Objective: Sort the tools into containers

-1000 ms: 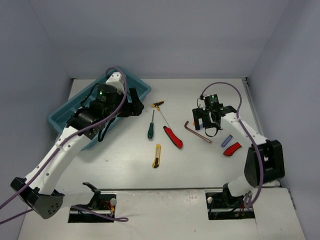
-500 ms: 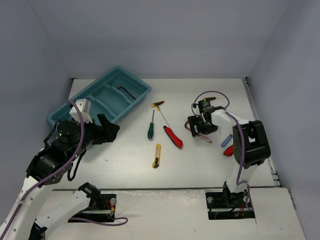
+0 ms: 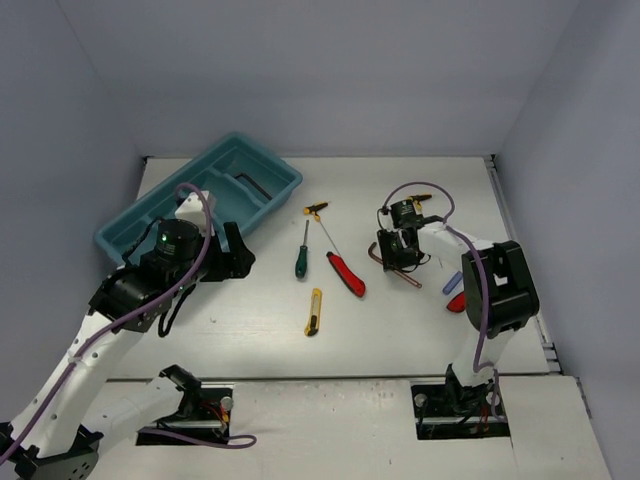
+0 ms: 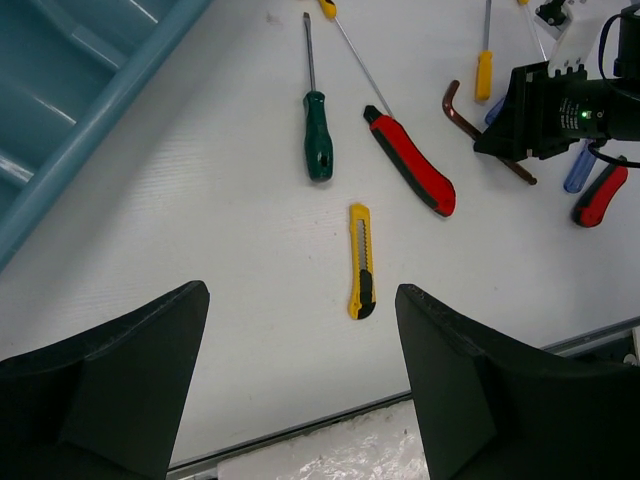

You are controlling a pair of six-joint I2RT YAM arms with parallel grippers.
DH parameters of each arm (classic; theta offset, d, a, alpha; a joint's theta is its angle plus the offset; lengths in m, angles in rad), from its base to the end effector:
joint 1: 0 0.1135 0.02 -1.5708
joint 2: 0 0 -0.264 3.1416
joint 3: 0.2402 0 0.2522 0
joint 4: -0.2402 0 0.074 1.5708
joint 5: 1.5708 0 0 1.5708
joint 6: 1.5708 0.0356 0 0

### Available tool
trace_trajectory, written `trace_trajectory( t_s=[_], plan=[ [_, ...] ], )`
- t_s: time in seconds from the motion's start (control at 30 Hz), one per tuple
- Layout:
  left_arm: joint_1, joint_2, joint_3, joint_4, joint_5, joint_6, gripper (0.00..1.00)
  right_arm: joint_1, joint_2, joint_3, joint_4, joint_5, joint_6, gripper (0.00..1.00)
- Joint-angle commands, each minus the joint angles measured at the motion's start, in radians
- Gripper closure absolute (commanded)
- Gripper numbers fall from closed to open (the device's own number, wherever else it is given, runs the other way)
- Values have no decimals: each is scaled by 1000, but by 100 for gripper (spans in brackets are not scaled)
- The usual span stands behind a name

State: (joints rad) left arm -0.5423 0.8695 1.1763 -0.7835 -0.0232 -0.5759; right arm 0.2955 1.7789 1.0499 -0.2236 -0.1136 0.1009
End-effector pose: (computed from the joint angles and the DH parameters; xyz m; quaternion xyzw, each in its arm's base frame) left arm 0.1396 -0.0831 0.3961 -0.0204 0.8538 -0.2675 0.4462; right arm 0.3438 0.1089 0.1643 -0.1096 0.9449 0.1128 0.2871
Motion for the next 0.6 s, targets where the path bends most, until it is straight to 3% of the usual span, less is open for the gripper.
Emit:
trace_trajectory(
  t_s=[0.0, 0.07, 0.23, 0.4, 0.57],
  plan=[
    [-2, 28, 60, 23, 22, 15, 27, 69, 21, -73, -20, -63, 91, 71],
    [-1, 43, 64, 21, 23, 11, 27, 96, 10, -85, -16, -56, 104, 76],
    [-1, 106, 80, 26, 74, -11, 27, 162, -26, -117, 3, -1, 141, 99],
    [-5, 164, 92, 51, 114, -45, 27, 200, -108, -128, 17, 56, 150, 100],
    [-30, 207, 71, 149, 158, -108, 27, 224, -307, -114, 19, 103, 141, 100]
  ],
)
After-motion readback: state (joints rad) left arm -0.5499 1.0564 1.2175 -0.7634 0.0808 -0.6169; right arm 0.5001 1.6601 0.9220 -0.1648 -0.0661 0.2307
